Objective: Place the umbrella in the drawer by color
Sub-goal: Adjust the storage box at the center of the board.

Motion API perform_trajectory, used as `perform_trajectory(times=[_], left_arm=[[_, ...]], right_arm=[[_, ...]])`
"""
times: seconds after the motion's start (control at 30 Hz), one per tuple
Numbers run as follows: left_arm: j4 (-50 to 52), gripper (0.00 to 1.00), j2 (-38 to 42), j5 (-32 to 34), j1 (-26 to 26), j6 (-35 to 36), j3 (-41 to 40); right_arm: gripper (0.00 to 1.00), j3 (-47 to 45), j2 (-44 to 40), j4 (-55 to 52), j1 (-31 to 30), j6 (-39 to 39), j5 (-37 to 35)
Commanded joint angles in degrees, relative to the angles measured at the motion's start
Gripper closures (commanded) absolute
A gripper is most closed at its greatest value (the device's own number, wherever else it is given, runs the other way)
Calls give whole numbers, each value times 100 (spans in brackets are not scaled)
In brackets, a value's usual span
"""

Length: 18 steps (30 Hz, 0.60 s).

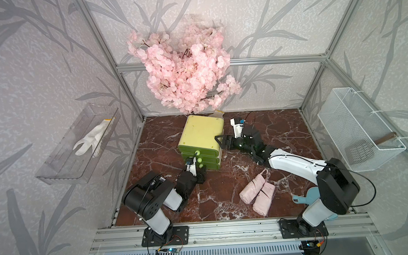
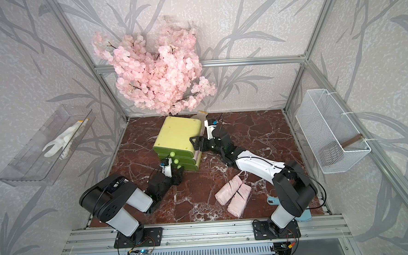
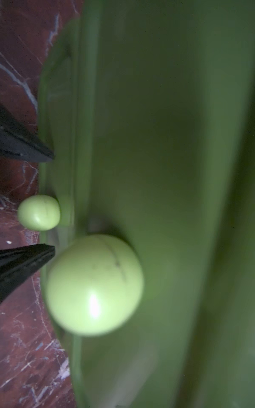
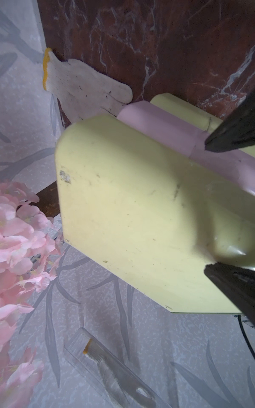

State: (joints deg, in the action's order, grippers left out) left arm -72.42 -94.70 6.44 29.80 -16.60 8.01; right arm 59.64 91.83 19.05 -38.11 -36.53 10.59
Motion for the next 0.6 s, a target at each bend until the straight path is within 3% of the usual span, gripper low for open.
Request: perform_trajectory(times=[0.0,0.1,0.3,0.57], left_arm=[[-461,37,51,126,-36,110,-28],[19,42,123,108,-44,239,128],[438,76,229,-171,-36,393,276],[1438,96,1007,-927,187,669,440]], right_arm=[[17,-79,-183,72,66,28,125],[17,-109,-201,90,92,16,136],[17,-110,-253,36,114,39,128],[17,-161,-322,-24,143,61,106]])
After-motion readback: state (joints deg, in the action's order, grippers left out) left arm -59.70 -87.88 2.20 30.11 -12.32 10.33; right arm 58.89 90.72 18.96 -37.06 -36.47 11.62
